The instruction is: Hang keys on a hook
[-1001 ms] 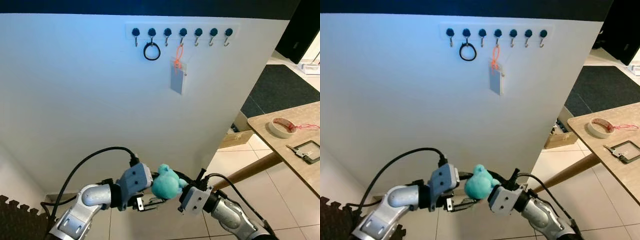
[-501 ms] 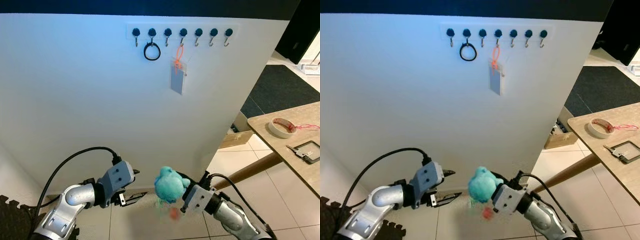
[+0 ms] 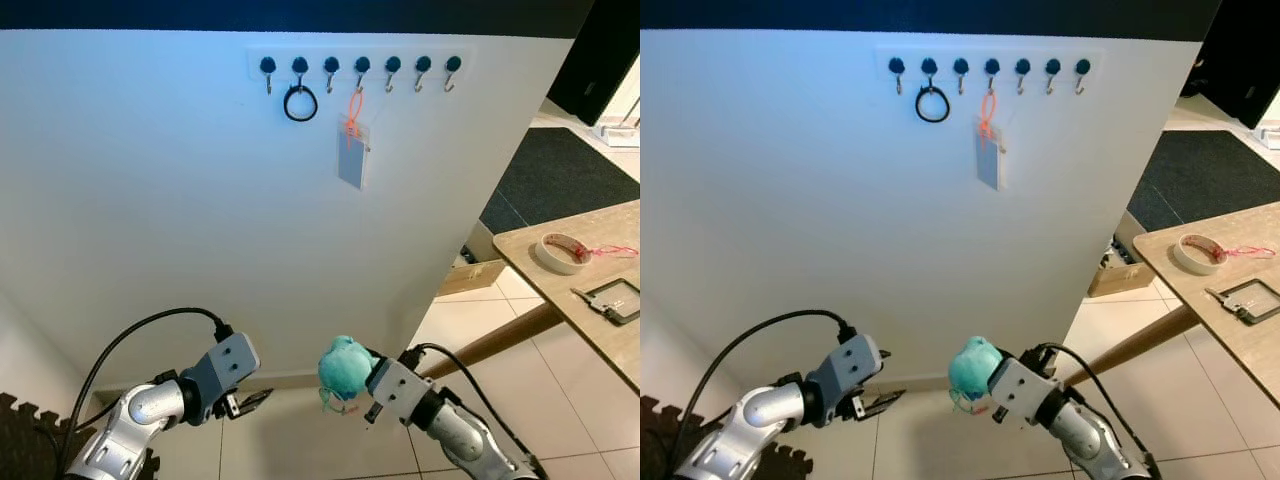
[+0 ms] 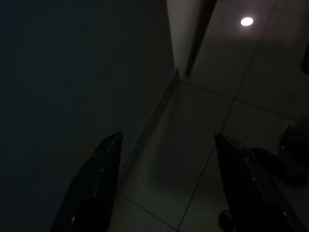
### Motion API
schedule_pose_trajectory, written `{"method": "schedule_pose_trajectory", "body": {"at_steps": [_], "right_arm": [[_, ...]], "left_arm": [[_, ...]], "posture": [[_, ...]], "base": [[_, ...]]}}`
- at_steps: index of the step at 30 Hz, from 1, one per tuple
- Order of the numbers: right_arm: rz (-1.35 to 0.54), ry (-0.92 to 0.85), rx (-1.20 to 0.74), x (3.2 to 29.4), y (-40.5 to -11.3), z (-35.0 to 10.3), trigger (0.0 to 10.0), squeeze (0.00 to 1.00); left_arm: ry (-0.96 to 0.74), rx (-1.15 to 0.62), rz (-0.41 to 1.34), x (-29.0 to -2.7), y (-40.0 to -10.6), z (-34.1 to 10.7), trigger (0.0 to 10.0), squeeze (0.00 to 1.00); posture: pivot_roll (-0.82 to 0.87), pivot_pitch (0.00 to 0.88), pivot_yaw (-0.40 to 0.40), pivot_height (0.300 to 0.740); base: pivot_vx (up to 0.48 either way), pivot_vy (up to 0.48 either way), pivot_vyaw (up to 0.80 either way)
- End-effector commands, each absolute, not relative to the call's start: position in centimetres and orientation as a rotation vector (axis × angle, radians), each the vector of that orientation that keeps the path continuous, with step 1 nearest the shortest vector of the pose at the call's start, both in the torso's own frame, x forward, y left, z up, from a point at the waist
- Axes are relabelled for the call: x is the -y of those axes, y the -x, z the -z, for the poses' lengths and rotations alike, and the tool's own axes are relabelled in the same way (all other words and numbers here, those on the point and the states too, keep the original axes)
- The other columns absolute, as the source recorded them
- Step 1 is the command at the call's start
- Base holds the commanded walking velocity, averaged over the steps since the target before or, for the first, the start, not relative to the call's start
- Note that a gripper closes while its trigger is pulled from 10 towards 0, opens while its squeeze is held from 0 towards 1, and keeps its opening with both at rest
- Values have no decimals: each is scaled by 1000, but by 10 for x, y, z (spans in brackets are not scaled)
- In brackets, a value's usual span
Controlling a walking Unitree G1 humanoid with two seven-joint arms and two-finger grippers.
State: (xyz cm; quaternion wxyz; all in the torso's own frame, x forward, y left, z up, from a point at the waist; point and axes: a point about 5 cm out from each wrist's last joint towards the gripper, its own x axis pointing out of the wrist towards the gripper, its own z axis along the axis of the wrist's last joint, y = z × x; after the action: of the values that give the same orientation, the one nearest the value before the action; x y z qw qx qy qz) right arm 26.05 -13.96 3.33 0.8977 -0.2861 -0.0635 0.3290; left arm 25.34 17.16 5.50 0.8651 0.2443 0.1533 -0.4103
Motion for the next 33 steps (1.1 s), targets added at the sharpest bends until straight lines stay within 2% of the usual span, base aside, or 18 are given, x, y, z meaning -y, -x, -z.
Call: {"method": "schedule_pose_trajectory", "body": {"at_steps": [1,4,6,11,12,16,17,18,19,21,22,26,33], "right_arm": [[-654,578,87,141,-260,-27,0,0],[-637,561,45,141,-258,-21,0,0],[-637,561,45,141,-258,-21,0,0],[-581,541,-20,145,-256,-13,0,0],[-527,514,-54,149,-256,-9,0,0],[-452,465,-95,156,-256,-6,0,0],[-382,419,-136,162,-257,-3,0,0],[-256,335,-269,175,-259,7,0,0],[-256,335,-269,175,-259,7,0,0],[-76,138,-544,190,-251,31,0,0],[-35,73,-613,193,-247,38,0,0],[-14,56,-630,196,-244,40,0,0],[-53,-64,-794,183,-231,55,0,0]], "left_arm": [[-495,-383,793,-175,-250,-42,10000,0],[-448,-440,666,-183,-247,-29,10000,0],[-448,-440,666,-183,-247,-29,10000,0],[-363,-452,497,-190,-245,-18,10000,0],[-332,-443,426,-193,-246,-14,10000,0],[-290,-434,350,-197,-247,-12,10000,0],[-271,-435,306,-200,-247,-11,10000,0],[-244,-443,250,-203,-248,-9,10000,0],[-244,-443,250,-203,-248,-9,10000,0],[-207,-464,183,-206,-247,-4,10000,0],[-197,-470,169,-206,-246,-3,10000,0],[-197,-489,191,-199,-242,3,10000,0],[-186,-504,191,-191,-237,10,10000,0]], "posture": [[55,81,-8,740],[66,86,-18,740],[66,86,-18,740],[64,86,-24,740],[62,86,-27,740],[57,86,-30,740],[55,85,-31,740],[53,85,-31,740],[53,85,-31,740],[46,84,-29,740],[46,83,-30,740],[49,86,-31,740],[42,81,-34,740]], "base": [[0,0,0],[0,0,0],[0,0,0],[0,0,0],[0,0,0],[0,0,0],[0,0,0],[0,0,0],[0,0,0],[0,0,0],[0,0,0],[0,0,0],[0,0,0]]}}
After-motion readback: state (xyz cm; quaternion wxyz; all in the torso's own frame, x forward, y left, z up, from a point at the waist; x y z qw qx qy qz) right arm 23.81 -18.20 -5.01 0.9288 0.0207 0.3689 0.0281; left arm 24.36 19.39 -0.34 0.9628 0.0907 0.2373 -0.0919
